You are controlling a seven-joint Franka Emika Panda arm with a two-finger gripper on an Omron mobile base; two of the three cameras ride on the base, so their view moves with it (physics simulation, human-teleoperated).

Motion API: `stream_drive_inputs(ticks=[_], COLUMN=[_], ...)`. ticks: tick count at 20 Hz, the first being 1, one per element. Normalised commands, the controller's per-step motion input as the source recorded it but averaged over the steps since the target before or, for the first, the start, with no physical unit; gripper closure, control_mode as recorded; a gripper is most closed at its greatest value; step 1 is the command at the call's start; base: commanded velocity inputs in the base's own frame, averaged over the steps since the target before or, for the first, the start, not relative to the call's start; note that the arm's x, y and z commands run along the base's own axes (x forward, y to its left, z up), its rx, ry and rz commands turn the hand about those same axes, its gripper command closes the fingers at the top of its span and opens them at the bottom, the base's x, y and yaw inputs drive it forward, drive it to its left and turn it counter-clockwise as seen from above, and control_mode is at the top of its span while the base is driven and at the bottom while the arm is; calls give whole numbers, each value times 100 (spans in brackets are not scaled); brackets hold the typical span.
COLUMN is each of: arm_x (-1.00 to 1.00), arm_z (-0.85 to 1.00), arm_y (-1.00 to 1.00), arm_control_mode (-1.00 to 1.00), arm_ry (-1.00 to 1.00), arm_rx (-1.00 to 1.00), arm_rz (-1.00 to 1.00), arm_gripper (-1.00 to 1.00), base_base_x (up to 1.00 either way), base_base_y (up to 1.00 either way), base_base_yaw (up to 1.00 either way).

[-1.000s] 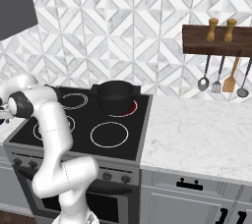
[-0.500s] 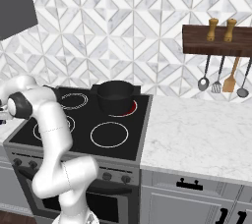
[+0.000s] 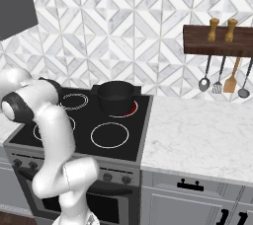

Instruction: Put the broccoli and eggplant in the pot. Retrieve the spatula and lightly stir the vegetables in the pot.

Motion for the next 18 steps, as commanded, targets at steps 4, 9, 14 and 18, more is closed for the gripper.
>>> stream_drive_inputs(ticks=[4, 9, 14, 18], arm_x=[-44, -25, -1, -2], arm_z=[85, 88, 90, 73], arm_y=[-98, -99, -92, -86], arm_control_mode=[-100, -100, -100, -100], arm_ry=[-1, 1, 11, 22], arm_rx=[31, 33, 41, 41], arm_rz=[-17, -21, -27, -25], arm_gripper=[100, 100, 100, 100], base_base_x=[0, 0, 0, 0], base_base_y=[0, 0, 0, 0], base_base_yaw=[0, 0, 0, 0])
